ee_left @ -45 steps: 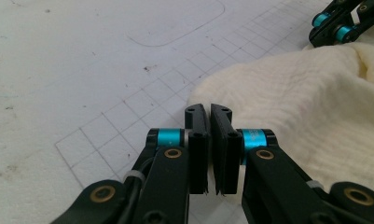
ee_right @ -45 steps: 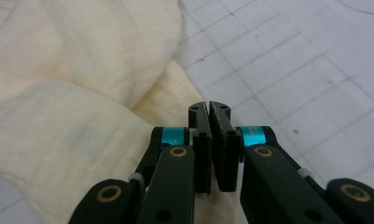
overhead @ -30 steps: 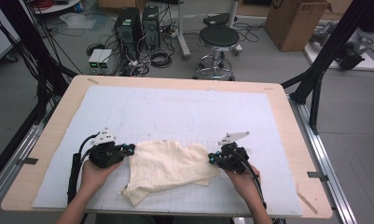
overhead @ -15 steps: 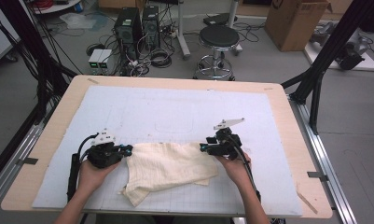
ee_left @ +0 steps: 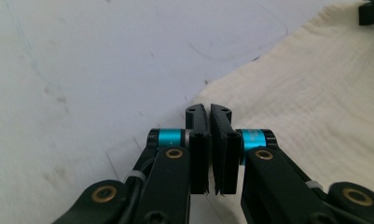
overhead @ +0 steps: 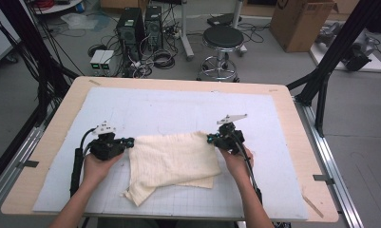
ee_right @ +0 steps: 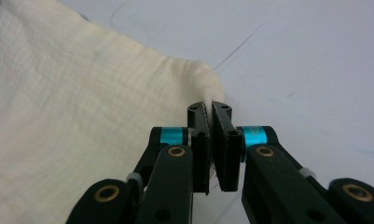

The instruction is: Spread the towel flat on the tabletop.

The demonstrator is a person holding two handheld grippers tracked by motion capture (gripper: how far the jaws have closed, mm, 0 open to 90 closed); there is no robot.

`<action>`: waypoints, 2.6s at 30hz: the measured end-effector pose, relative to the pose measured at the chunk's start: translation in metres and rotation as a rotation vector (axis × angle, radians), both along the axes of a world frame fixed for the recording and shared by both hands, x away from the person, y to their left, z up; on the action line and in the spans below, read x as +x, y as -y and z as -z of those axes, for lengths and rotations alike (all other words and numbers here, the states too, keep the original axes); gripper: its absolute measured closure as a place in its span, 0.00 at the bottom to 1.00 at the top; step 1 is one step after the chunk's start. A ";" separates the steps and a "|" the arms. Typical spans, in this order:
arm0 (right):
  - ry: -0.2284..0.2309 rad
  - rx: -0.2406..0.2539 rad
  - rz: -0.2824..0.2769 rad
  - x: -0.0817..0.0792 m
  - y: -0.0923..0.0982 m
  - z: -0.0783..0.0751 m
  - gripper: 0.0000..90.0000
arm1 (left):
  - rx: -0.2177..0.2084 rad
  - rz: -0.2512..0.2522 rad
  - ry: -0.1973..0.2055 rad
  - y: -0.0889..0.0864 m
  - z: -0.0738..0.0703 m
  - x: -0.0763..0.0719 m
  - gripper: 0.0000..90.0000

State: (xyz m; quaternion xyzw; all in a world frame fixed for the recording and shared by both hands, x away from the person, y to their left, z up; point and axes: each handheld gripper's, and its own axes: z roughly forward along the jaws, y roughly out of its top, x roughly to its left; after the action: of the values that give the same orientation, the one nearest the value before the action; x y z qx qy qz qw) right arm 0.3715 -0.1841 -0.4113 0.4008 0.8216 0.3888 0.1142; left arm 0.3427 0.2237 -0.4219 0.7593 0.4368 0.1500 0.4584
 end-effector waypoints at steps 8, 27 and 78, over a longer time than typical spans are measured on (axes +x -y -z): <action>0.068 0.023 0.185 0.040 0.001 -0.029 0.92 | 0.066 -0.109 0.119 0.026 -0.037 0.074 0.93; 0.092 0.081 0.011 0.007 0.011 -0.035 0.60 | -0.004 0.034 0.126 -0.002 -0.035 0.019 0.69; 0.005 -0.049 -0.321 -0.097 0.004 0.028 0.98 | 0.111 0.394 0.006 -0.002 0.020 -0.078 0.95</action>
State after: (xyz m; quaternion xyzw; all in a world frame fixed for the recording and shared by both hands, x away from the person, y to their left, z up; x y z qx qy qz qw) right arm 0.2741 -0.1881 -0.4397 0.2604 0.8840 0.3831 0.0622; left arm 0.2642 0.2256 -0.4422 0.8538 0.2695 0.0834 0.4375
